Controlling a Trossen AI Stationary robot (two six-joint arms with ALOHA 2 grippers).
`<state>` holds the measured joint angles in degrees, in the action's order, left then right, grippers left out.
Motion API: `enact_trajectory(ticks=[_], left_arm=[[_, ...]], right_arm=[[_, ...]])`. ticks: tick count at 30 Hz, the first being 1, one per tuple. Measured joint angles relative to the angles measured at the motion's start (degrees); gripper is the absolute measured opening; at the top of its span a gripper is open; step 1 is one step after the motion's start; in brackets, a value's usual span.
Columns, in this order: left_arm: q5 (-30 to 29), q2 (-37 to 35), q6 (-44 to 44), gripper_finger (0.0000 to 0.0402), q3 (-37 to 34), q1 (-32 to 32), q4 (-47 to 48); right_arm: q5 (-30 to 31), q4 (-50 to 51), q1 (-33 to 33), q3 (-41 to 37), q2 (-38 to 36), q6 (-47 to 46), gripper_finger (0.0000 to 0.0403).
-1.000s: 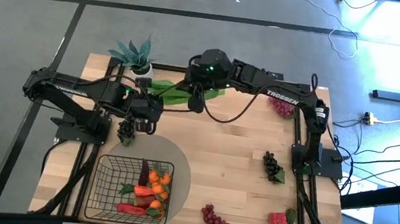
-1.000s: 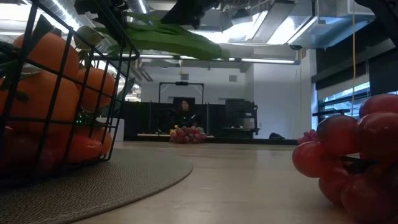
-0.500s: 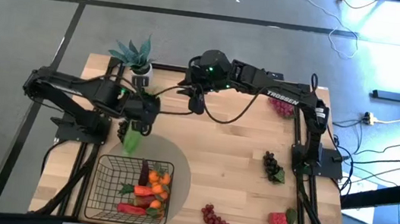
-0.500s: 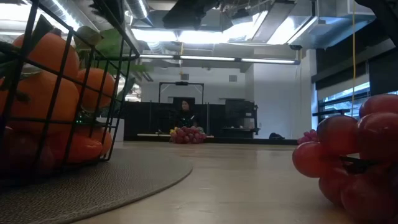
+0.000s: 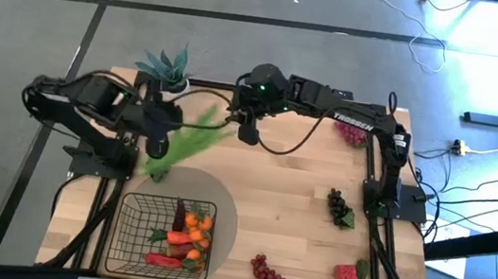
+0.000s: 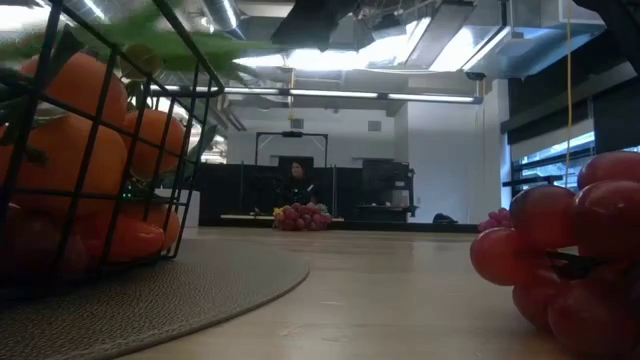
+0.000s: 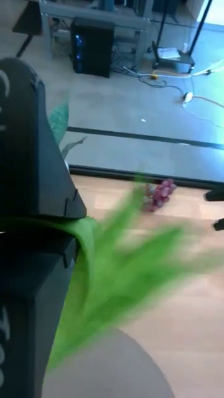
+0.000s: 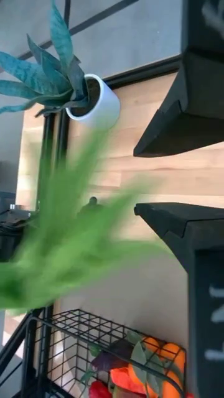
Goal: Build produce basket
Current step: Put the lettuce into the wire basket
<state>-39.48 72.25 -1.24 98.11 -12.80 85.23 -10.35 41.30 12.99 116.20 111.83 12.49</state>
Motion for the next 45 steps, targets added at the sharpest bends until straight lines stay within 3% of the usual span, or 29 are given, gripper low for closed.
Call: enact_trajectory(ticks=[7,21,30,36,45], left_arm=[[2.37,-0.02,-2.09,0.0000,4.15,-2.52,0.51],[16.95,0.00,-25.55,0.0000,6.38,-9.67,4.78],[16.60,0.00,-34.28,0.0000,6.38,-14.48,3.84],[11.99,0.00,-34.83,0.0000,6.38,-16.20,3.72],[12.69,0.02,-37.67,0.0000,6.55,-16.65,3.75]], right_arm=[[0.17,0.49,0.46,0.00,-2.06,0.15,0.0113],[0.24,4.87,2.02,-0.02,-5.15,0.20,0.0113],[0.23,4.92,2.16,-0.02,-5.31,0.40,0.0113],[0.22,4.92,2.16,-0.02,-5.31,1.02,0.0113],[0.22,4.92,2.16,-0.02,-5.31,1.06,0.0113]])
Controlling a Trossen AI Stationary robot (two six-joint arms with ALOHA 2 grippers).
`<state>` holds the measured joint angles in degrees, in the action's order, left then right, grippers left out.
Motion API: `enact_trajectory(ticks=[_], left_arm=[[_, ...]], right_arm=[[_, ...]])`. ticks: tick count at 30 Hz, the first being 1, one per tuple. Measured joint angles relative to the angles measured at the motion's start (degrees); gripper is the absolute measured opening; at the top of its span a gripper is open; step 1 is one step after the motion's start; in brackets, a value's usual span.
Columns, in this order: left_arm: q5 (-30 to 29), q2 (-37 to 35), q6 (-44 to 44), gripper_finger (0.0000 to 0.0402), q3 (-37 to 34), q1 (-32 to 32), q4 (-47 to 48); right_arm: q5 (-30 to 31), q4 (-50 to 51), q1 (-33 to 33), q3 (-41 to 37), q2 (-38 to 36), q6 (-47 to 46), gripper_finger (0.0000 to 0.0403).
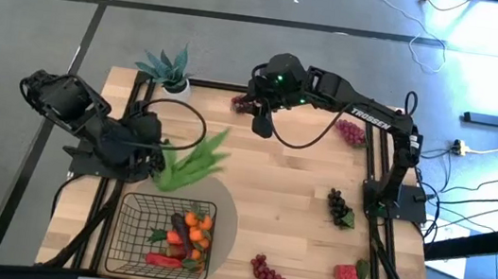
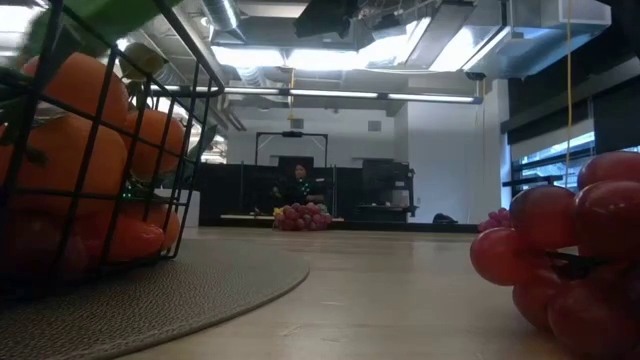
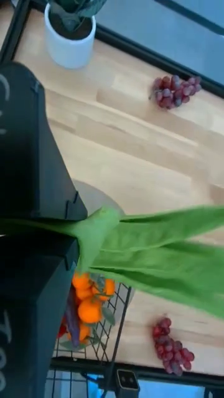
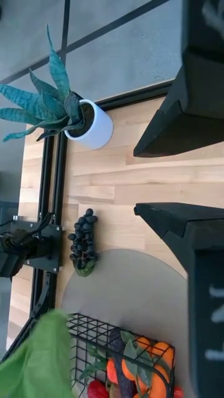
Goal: Build produce basket
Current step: Put the lettuce into the wire basket
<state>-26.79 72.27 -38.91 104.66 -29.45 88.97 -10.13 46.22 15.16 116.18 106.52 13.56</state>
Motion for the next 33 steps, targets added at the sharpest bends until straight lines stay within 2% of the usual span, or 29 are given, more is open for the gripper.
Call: enact_trajectory(ticks=[11,18,27,33], left_arm=[[2.43,0.00,-4.18,0.0000,5.65,-4.22,-2.47],[6.58,0.77,-13.59,0.0000,5.68,-7.42,-2.65],[9.32,5.73,-24.14,0.0000,5.68,-10.90,-2.63],[14.17,9.38,-30.11,0.0000,5.68,-12.96,-2.65]], right_arm=[[0.00,-0.02,0.00,0.00,0.02,-0.01,0.0113],[-0.09,0.00,0.00,0.00,0.04,-0.02,0.0113],[-0.52,0.15,0.00,0.00,0.07,0.13,0.0113],[-0.55,0.31,0.00,0.00,0.09,0.33,0.0113]])
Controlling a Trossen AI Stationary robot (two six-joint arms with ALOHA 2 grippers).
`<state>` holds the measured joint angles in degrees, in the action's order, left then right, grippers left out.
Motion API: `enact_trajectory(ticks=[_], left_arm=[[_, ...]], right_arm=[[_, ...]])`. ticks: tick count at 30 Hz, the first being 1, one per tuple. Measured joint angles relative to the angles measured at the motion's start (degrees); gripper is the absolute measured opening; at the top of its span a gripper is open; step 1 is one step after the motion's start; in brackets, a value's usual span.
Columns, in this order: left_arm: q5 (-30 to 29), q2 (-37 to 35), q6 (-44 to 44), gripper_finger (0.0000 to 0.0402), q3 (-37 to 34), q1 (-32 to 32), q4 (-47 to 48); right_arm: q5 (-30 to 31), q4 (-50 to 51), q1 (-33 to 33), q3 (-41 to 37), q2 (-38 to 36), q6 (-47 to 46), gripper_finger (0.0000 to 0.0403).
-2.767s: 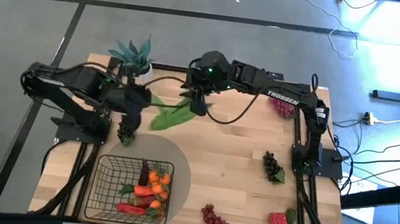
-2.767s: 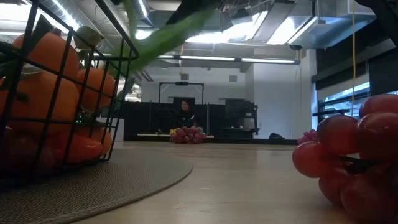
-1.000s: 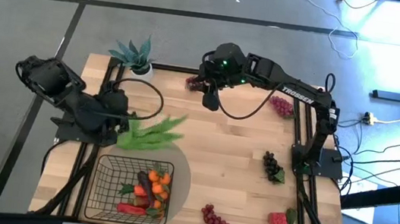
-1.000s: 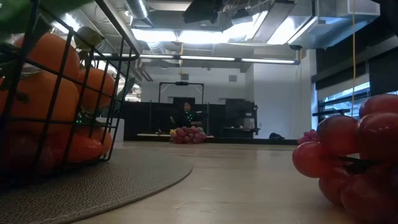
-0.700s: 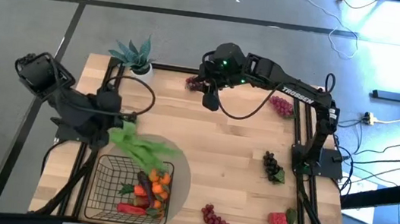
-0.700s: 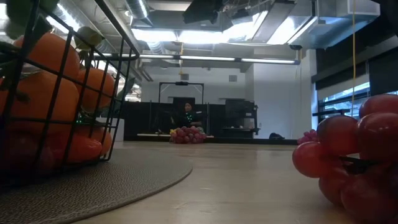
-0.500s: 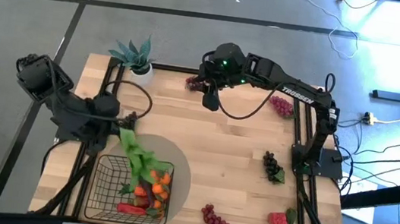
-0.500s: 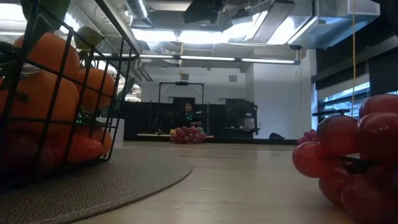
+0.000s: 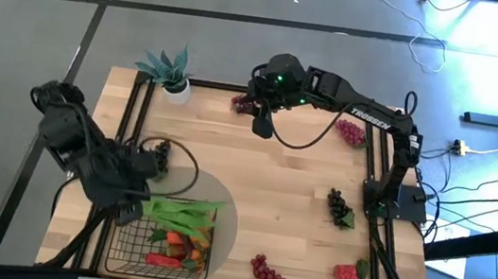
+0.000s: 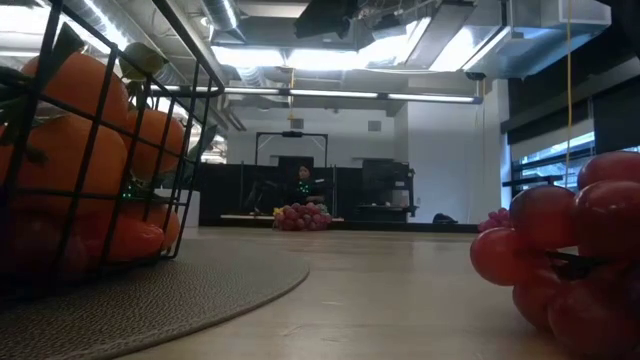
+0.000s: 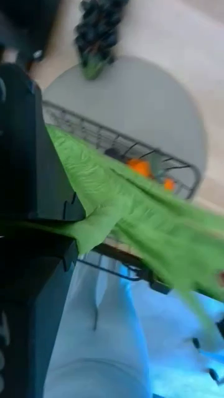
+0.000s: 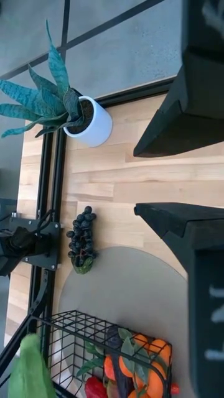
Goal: Build produce basket
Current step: Put the lettuce into the wire basket
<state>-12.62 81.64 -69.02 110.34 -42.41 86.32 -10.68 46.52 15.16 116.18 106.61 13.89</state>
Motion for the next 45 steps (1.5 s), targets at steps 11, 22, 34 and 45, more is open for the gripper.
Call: enact_trajectory(ticks=[11,22,34,45], left_arm=[[0.58,4.82,-6.58,0.0000,0.00,-3.70,0.77],[0.19,8.06,-5.95,0.0000,0.00,-3.78,3.69],[1.12,8.00,-11.46,0.0000,0.00,-3.76,3.69],[-5.30,8.00,-23.53,0.0000,0.00,-3.61,3.69]], right_arm=[[-0.94,0.94,0.00,0.00,0.00,0.14,0.0113],[-5.53,2.91,-0.02,0.00,0.00,1.70,0.0113],[-5.53,2.96,-0.02,0.00,0.00,1.69,0.0113],[-17.27,5.38,0.00,0.00,0.00,4.62,0.0113]])
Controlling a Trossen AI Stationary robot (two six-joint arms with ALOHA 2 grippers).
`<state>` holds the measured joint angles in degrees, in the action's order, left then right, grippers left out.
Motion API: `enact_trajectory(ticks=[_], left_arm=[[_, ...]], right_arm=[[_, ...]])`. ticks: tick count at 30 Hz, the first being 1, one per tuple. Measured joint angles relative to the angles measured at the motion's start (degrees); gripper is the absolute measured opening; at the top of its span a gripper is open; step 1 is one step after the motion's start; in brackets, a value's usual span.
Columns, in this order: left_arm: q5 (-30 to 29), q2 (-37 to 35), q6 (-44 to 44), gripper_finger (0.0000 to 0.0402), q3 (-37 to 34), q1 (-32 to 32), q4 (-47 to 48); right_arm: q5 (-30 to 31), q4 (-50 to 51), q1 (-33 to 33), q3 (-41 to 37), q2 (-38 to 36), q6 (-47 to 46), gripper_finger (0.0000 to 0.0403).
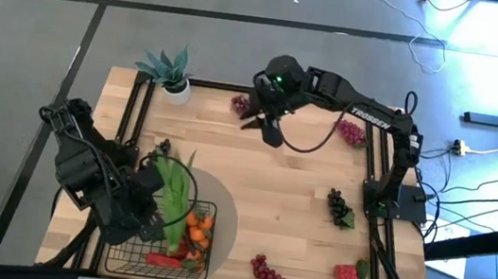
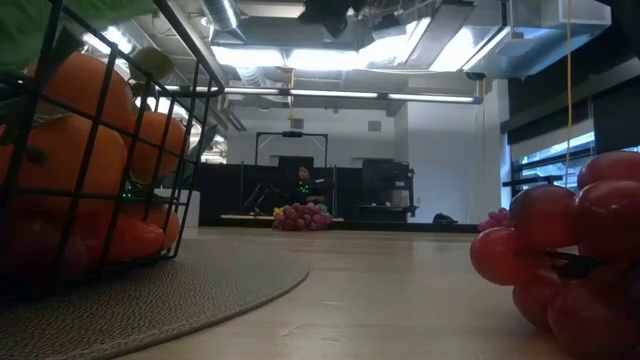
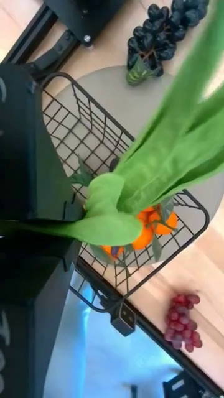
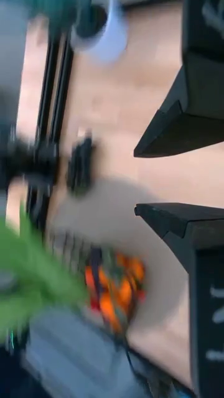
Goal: Build produce basket
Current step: Put the lettuce into the wire basket
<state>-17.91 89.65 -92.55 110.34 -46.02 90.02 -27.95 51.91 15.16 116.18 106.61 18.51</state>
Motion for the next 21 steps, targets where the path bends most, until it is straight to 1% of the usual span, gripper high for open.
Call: enact_trajectory(ticks=[3,5,8,10,12,17,21], left_arm=[[0.02,0.00,-1.36,0.0000,0.00,-0.02,0.00],[0.02,0.00,-2.40,0.0000,0.00,-0.02,0.00],[0.74,0.00,-4.39,0.0000,0.00,-0.02,0.00],[2.18,-0.01,-5.52,0.0000,-0.27,-0.02,-0.11],[4.13,-0.02,-6.69,0.0000,-1.43,-0.02,-0.02],[13.13,-0.02,-11.75,0.0000,-6.12,-0.70,-0.05],[17.59,-0.01,-16.88,0.0000,-9.67,-2.50,-0.01]], right_arm=[[-7.36,0.92,-0.01,-0.36,0.00,2.78,0.0113],[-10.00,0.37,-0.14,-0.86,0.13,4.45,0.0113],[-9.30,-1.14,-0.44,-1.64,0.46,4.49,0.0113],[-7.93,-1.86,-0.47,-2.20,0.46,4.53,0.0113],[-7.97,-1.91,-0.46,-2.22,0.46,4.46,0.0113],[-8.02,-1.91,-0.46,-2.23,0.46,4.49,0.0113],[-8.08,-1.91,-0.46,-2.23,0.46,4.49,0.0113]])
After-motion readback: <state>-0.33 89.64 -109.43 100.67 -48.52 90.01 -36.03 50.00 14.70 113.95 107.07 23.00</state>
